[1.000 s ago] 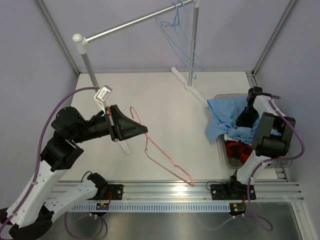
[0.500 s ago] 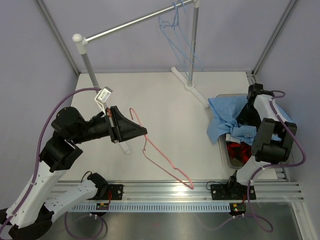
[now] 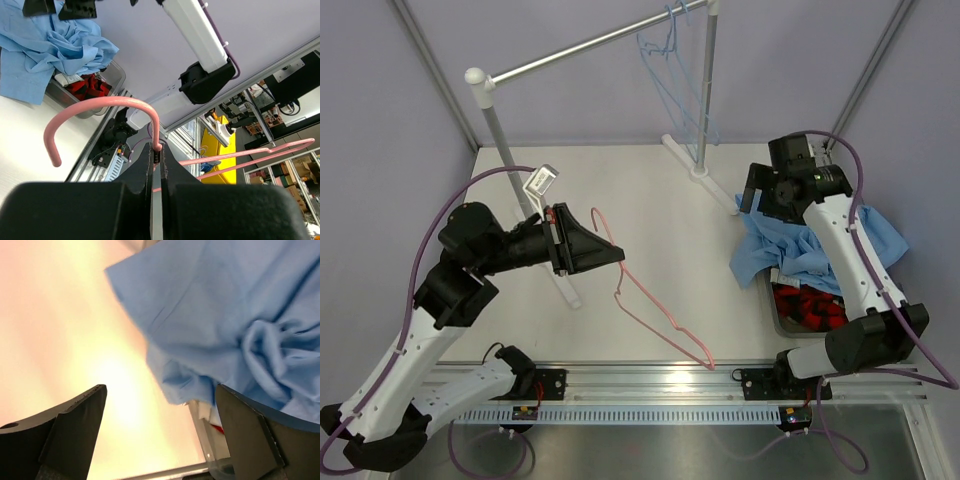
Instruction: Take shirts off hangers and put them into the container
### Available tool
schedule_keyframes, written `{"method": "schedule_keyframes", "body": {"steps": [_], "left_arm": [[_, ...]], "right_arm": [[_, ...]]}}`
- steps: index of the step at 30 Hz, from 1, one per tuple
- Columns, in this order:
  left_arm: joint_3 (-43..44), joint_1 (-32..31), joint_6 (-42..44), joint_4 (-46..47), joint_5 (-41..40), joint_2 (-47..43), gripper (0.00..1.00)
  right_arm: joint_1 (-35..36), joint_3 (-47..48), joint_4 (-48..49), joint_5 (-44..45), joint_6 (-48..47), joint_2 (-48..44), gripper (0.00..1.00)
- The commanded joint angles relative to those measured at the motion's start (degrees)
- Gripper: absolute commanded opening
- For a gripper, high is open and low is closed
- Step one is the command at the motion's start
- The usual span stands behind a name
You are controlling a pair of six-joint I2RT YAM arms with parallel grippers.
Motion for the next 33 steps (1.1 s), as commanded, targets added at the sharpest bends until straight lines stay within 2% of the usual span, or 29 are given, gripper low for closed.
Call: {"method": "schedule_keyframes", "body": {"steps": [1,5,8,11,13,18,23,29,33], "left_arm": [[0.33,-0.10,-0.91,4.77,2.27,-0.09,0.00],[0.07,-0.10,-1.26,5.55,2.44,0.26,0.00],[-0.02,-0.10,-1.17,5.82,2.53,0.44,0.00],[-0.02,-0.10,-1.34,6.08,2.71,0.70,0.00],[0.33,-0.10,-1.00,5.65,2.79,1.05,0.00],[0.77,-0.01,-0.73,5.21,2.62,1.23,0.00],[1.74,-0.01,0.06,3.54,2.01,1.23,0.00],[2.09,0.08,0.67,2.13,1.39,1.05,0.00],[2.53,0.17,0.76,1.69,1.39,1.14,0.00]], "right_arm": [[4.04,-4.84,-1.84,-6.20,-1.46,-2.33,0.99],[6.00,-9.41,1.23,-12.68,-0.32,-7.94,0.96],[6.35,-12.75,2.21,-15.25,-0.84,-7.71,0.94],[7.84,-13.02,-0.77,-8.34,-0.59,-4.03,0.93],[9.86,-13.02,-1.48,0.43,0.11,-2.52,0.94],[10.48,-12.85,-3.24,5.65,2.05,2.66,0.92],[10.48,-14.69,-1.05,9.87,2.76,6.79,0.86],[10.39,-14.87,1.42,11.64,1.88,10.84,0.82],[10.39,-15.22,2.65,12.16,2.14,12.25,0.76]]}}
